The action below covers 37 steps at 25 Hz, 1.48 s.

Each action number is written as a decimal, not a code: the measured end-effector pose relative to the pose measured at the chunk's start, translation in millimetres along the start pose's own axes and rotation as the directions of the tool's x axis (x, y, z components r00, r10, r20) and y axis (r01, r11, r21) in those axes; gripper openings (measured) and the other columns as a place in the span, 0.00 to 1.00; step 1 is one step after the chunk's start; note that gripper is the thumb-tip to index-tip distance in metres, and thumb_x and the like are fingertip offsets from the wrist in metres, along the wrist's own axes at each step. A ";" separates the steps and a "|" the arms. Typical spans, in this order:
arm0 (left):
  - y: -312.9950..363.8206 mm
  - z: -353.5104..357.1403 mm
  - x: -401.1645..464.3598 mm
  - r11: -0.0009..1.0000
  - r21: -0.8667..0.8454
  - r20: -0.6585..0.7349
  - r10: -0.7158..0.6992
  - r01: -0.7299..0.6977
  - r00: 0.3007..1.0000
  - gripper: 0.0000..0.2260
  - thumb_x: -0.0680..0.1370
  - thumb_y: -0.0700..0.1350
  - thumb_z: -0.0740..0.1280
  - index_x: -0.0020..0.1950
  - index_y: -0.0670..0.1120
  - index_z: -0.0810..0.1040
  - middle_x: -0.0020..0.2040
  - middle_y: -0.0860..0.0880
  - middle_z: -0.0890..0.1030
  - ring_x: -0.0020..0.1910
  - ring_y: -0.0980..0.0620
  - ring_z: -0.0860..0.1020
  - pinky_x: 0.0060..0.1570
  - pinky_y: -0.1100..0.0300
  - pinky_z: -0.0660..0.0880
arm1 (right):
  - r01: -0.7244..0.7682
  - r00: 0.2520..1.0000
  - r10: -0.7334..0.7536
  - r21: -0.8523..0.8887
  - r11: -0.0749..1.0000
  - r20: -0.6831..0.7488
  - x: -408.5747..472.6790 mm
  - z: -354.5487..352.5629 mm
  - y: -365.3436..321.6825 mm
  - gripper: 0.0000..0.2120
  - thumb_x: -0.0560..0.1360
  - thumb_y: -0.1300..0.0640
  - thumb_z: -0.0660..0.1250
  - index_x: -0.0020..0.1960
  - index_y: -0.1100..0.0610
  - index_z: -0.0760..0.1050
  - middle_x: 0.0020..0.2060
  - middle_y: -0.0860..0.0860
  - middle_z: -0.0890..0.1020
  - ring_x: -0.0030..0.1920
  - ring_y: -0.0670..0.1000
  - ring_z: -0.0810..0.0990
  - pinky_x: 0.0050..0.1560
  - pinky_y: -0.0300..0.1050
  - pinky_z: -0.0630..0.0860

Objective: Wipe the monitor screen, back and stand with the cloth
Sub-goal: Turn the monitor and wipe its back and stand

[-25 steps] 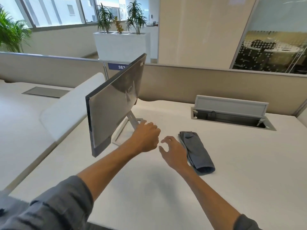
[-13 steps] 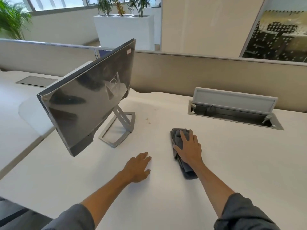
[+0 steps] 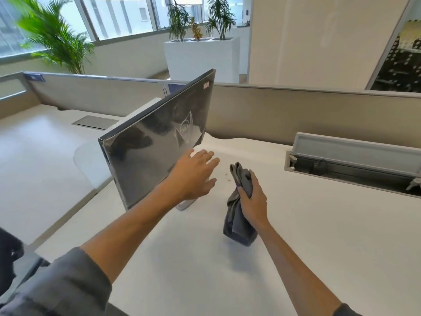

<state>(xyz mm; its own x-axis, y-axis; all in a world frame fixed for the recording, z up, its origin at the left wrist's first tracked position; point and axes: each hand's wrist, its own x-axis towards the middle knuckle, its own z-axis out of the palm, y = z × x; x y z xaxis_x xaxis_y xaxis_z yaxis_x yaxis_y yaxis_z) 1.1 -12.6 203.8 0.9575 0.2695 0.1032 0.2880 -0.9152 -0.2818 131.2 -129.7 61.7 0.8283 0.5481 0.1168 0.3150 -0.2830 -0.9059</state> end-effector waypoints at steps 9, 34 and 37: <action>-107.6 -126.5 11.7 0.984 0.168 -0.126 0.072 -0.050 0.989 0.15 0.79 0.49 0.54 0.63 0.49 0.73 0.61 0.47 0.79 0.57 0.43 0.77 0.54 0.46 0.75 | 0.066 0.997 -0.082 0.612 0.788 -0.002 -53.9 78.8 -189.5 0.24 0.80 0.54 0.62 0.74 0.46 0.61 0.64 0.44 0.74 0.59 0.39 0.74 0.54 0.25 0.71; -182.7 -75.6 34.3 0.969 -0.162 -0.162 0.158 -0.185 0.974 0.21 0.79 0.52 0.48 0.58 0.45 0.76 0.62 0.46 0.77 0.70 0.47 0.66 0.67 0.48 0.59 | 0.241 0.927 0.010 0.617 0.749 -0.375 -24.1 189.1 -225.6 0.21 0.79 0.45 0.57 0.72 0.41 0.62 0.71 0.45 0.69 0.72 0.47 0.65 0.71 0.53 0.65; -181.1 -74.7 32.0 0.967 -0.193 -0.107 0.148 -0.167 0.983 0.20 0.79 0.52 0.50 0.59 0.41 0.75 0.61 0.42 0.77 0.67 0.45 0.67 0.64 0.48 0.61 | 0.040 0.948 0.184 0.671 0.740 -0.259 -44.6 232.0 -170.2 0.22 0.78 0.42 0.56 0.71 0.37 0.62 0.70 0.45 0.70 0.70 0.47 0.68 0.71 0.55 0.66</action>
<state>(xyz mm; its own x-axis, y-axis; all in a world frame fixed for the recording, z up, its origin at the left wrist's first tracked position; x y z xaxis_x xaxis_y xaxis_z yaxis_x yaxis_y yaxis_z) -21.8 139.4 329.3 0.9821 0.0971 0.1614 0.1151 -0.9877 -0.1059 -66.9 76.6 116.3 0.9634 0.2634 0.0497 -0.0448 0.3410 -0.9390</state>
